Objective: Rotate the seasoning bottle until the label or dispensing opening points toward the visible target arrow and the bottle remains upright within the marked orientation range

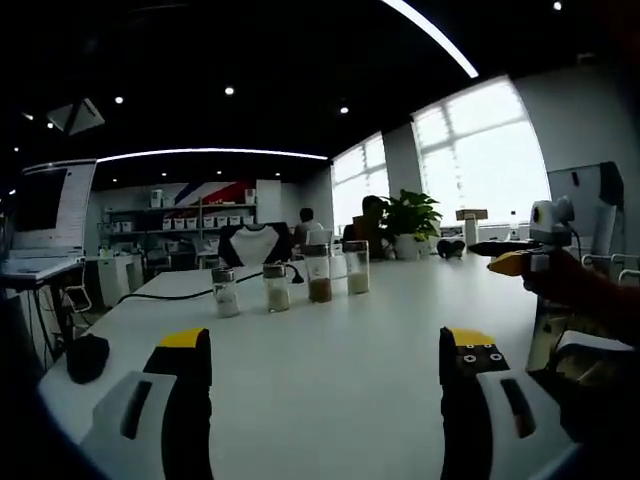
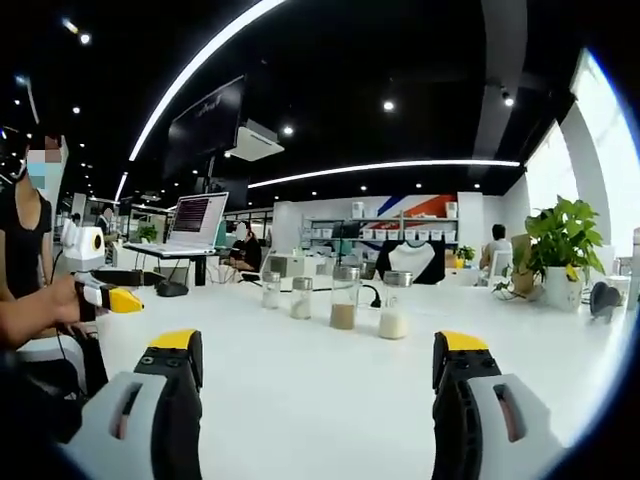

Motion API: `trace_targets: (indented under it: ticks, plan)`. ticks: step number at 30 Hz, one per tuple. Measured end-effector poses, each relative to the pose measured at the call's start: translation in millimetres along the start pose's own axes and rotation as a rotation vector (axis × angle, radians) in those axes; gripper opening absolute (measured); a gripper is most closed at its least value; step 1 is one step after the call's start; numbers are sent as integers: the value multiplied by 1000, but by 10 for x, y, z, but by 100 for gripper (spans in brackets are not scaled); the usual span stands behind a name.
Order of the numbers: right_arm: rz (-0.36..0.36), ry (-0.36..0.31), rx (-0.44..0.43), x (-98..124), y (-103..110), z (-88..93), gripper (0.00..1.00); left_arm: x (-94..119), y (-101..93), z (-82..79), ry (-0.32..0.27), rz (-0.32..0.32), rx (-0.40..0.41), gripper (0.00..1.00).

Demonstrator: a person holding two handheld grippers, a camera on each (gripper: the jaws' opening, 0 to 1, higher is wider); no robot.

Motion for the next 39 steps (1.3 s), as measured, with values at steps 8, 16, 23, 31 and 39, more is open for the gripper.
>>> trace_targets:
  ticks: [8,16,23,31,39]
  plan:
    - [-29,47,66,-42,126,137,99,93,99,-33,-23,-36,32,100]
    - [1,36,26,-20,179,170,99,95,56,-38,-47,-39,9,100]
    - [13,15,38,-6,128,140,99,128,96,5,-30,-62,24,100]
    - [-15,-25,23,-20,226,65,99,119,89,-15,-44,-53,43,99]
    - [-10,3,43,-26,236,109,99,98,11,12,-46,-24,65,98]
Point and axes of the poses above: the point that each gripper's makers call its tool centre point, and the gripper's own axes: x roughly backward along the fingers, y roughly to its left, z roughly out of its underside, the point moved 1 cm from there along x, roughly backward along the fingers, and after that the axes turned 14 degrees about -y, right-handed, at the moved point
